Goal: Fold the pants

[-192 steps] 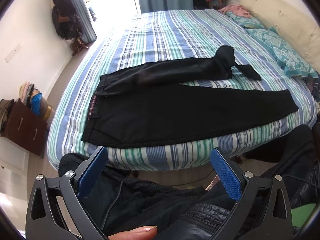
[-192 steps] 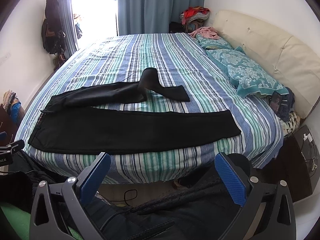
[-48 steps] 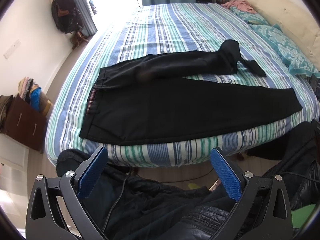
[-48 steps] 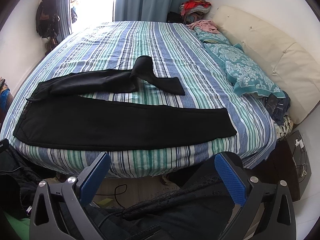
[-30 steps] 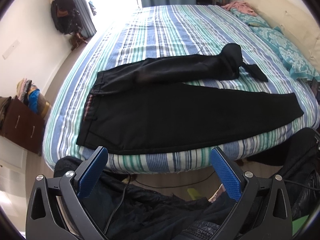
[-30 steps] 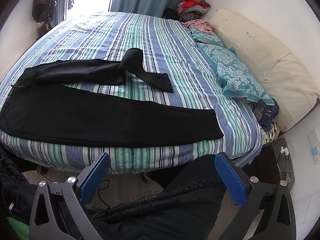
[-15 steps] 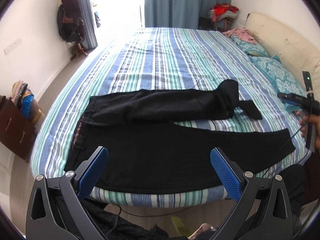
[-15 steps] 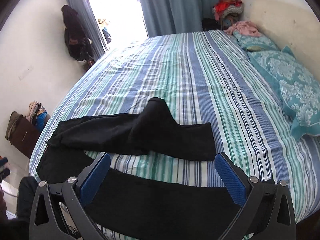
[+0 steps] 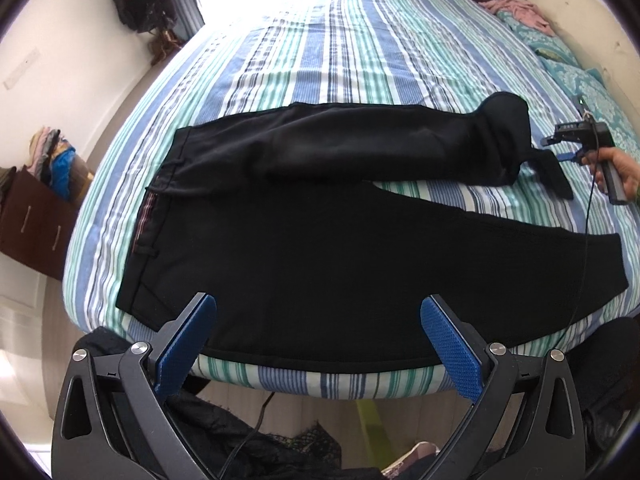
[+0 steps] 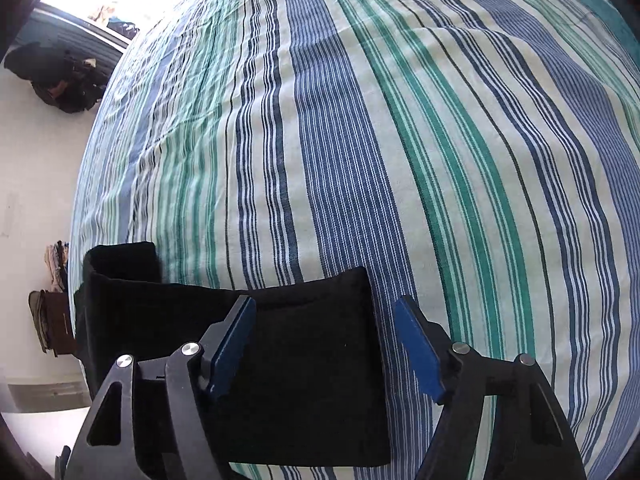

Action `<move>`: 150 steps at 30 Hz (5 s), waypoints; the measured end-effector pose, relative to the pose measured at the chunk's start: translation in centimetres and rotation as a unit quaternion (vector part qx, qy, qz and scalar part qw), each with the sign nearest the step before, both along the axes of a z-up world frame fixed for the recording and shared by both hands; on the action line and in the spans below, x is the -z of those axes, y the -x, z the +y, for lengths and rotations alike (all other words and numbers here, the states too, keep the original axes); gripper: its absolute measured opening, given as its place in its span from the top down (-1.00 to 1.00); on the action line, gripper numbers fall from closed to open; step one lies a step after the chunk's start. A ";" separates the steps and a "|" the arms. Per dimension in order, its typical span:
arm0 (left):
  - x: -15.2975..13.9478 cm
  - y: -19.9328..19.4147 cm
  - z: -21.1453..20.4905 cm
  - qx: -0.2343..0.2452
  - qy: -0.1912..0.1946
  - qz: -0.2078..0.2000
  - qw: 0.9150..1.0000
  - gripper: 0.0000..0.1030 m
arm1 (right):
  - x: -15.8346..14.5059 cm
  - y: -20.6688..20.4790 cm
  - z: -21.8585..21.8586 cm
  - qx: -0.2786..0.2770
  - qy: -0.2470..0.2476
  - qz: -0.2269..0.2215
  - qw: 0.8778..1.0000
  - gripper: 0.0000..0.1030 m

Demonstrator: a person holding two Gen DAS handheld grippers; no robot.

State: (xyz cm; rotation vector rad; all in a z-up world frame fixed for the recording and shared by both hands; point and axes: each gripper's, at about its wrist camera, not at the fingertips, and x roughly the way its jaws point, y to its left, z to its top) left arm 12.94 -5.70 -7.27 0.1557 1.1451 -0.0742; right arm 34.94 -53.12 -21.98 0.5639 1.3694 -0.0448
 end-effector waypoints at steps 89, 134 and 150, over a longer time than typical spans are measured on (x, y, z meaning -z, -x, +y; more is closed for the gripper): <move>5.9 -2.7 0.4 -0.012 0.034 0.059 0.998 -0.98 | -1.6 -3.5 -12.1 -0.037 0.173 0.064 0.982 -0.05; 11.7 -23.4 13.7 -0.212 -0.118 -0.071 0.967 -0.95 | -2.1 1.4 4.4 -0.079 0.236 -0.110 0.962 -0.84; 14.1 -3.3 -5.8 0.110 -0.022 -0.024 0.993 -0.99 | 0.1 26.1 16.1 -0.051 0.166 -0.104 0.979 -0.76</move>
